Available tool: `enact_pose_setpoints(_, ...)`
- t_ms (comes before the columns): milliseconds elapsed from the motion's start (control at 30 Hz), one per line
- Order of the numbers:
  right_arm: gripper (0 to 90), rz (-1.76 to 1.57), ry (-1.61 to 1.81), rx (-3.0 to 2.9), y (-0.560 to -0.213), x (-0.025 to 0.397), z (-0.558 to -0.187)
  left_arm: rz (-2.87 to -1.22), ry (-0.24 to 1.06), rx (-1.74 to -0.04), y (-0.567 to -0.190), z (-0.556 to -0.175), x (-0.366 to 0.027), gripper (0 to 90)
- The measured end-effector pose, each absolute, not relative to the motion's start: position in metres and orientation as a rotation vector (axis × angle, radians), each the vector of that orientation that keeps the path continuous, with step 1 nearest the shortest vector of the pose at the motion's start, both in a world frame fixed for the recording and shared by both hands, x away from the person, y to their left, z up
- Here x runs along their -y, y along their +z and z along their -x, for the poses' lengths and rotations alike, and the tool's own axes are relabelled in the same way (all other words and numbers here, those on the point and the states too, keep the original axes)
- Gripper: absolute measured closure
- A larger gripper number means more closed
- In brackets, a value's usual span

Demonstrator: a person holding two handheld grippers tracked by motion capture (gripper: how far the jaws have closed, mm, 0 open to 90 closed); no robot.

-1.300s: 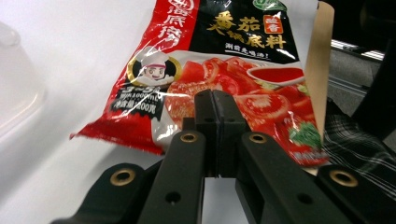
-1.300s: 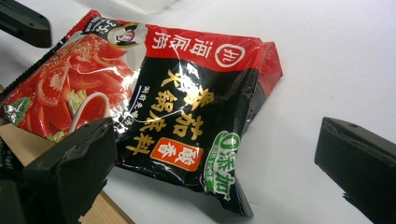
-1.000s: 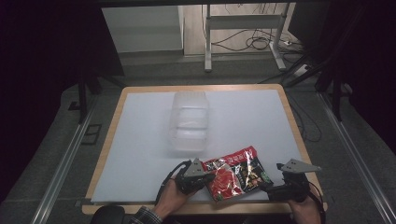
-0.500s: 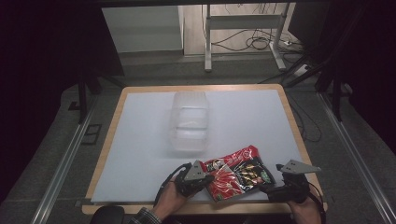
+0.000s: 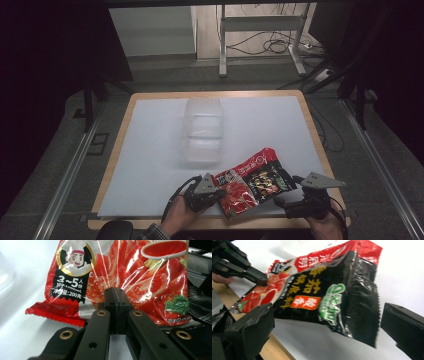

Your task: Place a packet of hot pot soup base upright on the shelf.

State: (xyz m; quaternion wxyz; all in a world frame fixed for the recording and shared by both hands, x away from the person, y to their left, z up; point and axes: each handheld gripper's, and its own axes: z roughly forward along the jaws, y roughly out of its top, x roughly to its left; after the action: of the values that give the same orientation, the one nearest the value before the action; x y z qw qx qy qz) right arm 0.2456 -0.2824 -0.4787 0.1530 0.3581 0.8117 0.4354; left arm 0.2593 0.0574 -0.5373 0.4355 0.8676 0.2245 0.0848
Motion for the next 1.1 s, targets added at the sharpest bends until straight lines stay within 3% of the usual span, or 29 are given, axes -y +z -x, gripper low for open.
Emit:
enact_pose_setpoints(800, 1.5, -1.068, 1.429, -2.399, -0.468, 0.23, -0.264, -2.168, 0.181, -0.571, -0.54, -0.259, -0.062, 90.0)
enact_pose_setpoints(900, 13.7, -1.108, 1.415, -2.379, -0.466, 0.226, -0.265, -2.165, 0.182, -0.576, -0.54, -0.259, -0.062, 90.0)
enact_pose_setpoints(933, 26.5, -1.123, 1.424, -2.356, -0.466, 0.222, -0.266, -2.172, 0.187, -0.569, -0.54, -0.259, -0.062, 90.0)
enact_pose_setpoints(967, 26.5, -1.123, 1.424, -2.356, -0.466, 0.222, -0.266, -2.175, 0.188, -0.568, -0.54, -0.259, -0.062, 90.0)
enact_pose_setpoints(1100, 45.3, -1.121, 1.46, -2.32, -0.467, 0.215, -0.268, -2.178, 0.182, -0.569, -0.54, -0.259, -0.062, 90.0)
